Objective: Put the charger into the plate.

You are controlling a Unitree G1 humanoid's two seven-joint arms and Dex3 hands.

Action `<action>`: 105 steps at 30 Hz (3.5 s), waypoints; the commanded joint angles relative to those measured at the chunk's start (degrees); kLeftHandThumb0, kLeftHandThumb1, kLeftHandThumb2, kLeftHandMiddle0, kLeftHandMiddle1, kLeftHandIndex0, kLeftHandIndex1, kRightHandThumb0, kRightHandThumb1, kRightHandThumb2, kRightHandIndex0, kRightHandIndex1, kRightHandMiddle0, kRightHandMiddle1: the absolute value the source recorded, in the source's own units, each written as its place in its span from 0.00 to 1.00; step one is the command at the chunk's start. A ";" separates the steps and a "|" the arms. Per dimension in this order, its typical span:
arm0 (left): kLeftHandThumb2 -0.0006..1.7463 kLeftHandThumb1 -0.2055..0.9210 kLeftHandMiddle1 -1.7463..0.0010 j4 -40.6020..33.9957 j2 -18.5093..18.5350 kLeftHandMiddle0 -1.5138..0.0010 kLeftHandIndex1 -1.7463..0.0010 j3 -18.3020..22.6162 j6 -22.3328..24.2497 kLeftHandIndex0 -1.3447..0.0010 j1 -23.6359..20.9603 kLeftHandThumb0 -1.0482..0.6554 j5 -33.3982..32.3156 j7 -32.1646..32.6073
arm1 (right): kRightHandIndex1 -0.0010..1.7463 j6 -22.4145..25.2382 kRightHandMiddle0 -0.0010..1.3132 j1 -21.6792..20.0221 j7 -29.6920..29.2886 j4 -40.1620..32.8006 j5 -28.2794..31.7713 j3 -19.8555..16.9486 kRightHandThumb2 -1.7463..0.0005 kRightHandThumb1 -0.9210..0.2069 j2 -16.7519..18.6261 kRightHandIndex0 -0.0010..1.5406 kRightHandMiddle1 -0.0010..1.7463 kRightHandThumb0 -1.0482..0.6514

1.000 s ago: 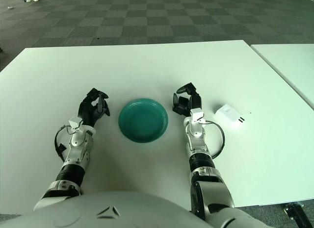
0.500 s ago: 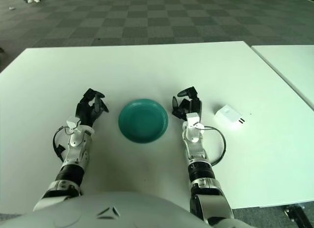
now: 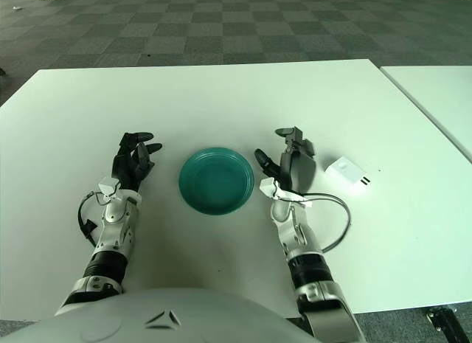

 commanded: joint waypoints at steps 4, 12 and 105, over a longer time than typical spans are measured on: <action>0.50 1.00 0.62 5.73 0.47 0.90 0.33 0.65 -0.51 0.92 6.14 0.16 -0.38 0.35 | 0.05 12.06 0.00 5.96 -1.25 -4.01 -7.69 -0.18 0.56 0.00 -2.79 0.11 0.54 0.00; 0.50 1.00 0.63 6.67 1.20 0.90 0.34 1.02 -0.30 0.94 5.77 0.17 -1.17 -0.17 | 0.03 20.01 0.00 6.35 2.53 -6.92 -8.76 0.70 0.57 0.00 -2.71 0.10 0.46 0.00; 0.51 1.00 0.79 13.09 5.07 0.85 0.38 2.44 2.27 0.98 -1.00 0.16 -4.71 -4.12 | 0.99 1.51 0.24 -13.66 19.69 62.90 23.81 -0.10 0.67 0.00 -2.29 0.39 0.98 0.15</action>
